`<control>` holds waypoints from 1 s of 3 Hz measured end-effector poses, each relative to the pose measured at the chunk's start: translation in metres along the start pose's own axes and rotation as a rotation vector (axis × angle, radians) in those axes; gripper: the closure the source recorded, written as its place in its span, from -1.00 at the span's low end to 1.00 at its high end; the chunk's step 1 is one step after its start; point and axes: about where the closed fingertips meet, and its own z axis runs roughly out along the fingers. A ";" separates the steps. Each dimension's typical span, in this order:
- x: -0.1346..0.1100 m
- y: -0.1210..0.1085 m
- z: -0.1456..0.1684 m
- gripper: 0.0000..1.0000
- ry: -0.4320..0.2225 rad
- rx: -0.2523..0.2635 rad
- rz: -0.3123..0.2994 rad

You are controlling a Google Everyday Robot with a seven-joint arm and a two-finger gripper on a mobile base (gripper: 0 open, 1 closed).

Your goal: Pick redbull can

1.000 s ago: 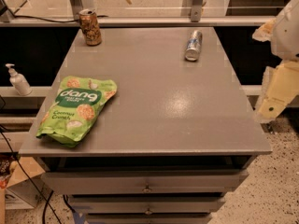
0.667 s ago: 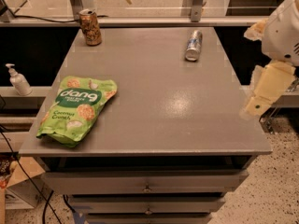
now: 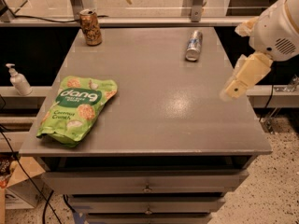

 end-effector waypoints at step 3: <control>0.001 -0.025 0.045 -1.00 -0.040 -0.010 0.087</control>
Offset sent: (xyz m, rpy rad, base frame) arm 0.0189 -0.0012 -0.0407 0.0598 0.0741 -0.0946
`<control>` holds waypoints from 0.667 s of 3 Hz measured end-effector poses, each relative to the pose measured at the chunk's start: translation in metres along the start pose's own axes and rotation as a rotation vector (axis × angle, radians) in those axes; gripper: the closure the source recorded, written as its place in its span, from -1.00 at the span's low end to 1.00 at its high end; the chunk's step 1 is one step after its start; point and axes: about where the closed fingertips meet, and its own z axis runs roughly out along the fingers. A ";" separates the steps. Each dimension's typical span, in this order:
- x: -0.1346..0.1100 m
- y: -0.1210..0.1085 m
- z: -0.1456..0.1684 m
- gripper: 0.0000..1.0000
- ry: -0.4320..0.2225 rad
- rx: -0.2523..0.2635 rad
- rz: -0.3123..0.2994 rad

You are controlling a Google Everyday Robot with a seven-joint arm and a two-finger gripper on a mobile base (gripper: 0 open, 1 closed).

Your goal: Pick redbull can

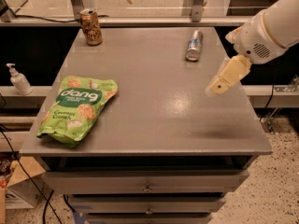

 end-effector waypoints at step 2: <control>-0.003 -0.048 0.044 -1.00 -0.104 0.017 0.091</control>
Offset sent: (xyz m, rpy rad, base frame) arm 0.0999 -0.0079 -0.0371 0.2114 -0.0429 -0.1230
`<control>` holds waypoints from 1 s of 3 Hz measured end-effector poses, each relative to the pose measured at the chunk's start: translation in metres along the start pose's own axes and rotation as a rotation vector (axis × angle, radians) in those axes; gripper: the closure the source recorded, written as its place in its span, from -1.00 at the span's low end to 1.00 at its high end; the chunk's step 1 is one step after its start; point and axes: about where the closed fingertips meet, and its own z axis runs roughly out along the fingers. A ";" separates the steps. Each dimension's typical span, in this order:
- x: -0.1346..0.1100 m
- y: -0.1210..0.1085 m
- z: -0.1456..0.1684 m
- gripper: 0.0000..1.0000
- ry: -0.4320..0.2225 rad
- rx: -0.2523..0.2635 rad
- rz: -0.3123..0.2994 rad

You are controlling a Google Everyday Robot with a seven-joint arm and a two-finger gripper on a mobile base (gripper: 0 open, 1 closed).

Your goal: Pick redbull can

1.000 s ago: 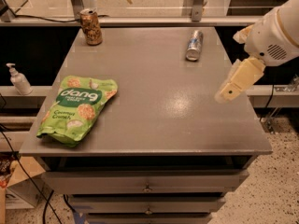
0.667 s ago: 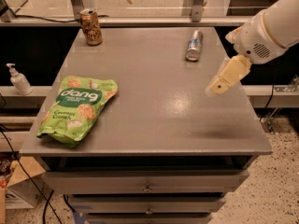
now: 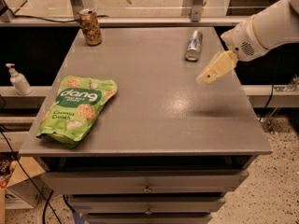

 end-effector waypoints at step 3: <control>0.010 -0.011 0.032 -1.00 -0.064 0.006 0.116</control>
Offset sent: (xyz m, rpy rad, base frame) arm -0.0016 -0.0064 -0.0321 0.0118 0.0778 -0.0782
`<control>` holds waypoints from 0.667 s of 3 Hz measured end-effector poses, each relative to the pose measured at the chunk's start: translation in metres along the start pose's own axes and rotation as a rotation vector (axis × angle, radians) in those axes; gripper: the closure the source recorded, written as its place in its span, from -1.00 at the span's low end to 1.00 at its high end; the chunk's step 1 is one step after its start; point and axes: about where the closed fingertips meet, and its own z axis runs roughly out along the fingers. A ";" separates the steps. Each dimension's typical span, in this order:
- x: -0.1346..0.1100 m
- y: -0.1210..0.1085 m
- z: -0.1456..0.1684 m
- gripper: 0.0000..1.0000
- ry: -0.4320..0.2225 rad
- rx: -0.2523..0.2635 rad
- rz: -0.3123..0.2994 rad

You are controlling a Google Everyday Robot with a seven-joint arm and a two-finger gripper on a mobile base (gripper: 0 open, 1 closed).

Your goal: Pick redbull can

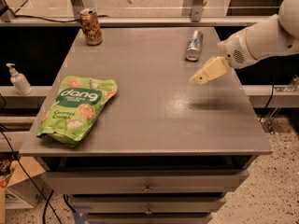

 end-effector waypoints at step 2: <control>-0.022 -0.043 0.051 -1.00 -0.163 0.041 0.113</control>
Offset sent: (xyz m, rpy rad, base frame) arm 0.1066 0.0164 -0.0246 0.2577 -0.0849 -0.1612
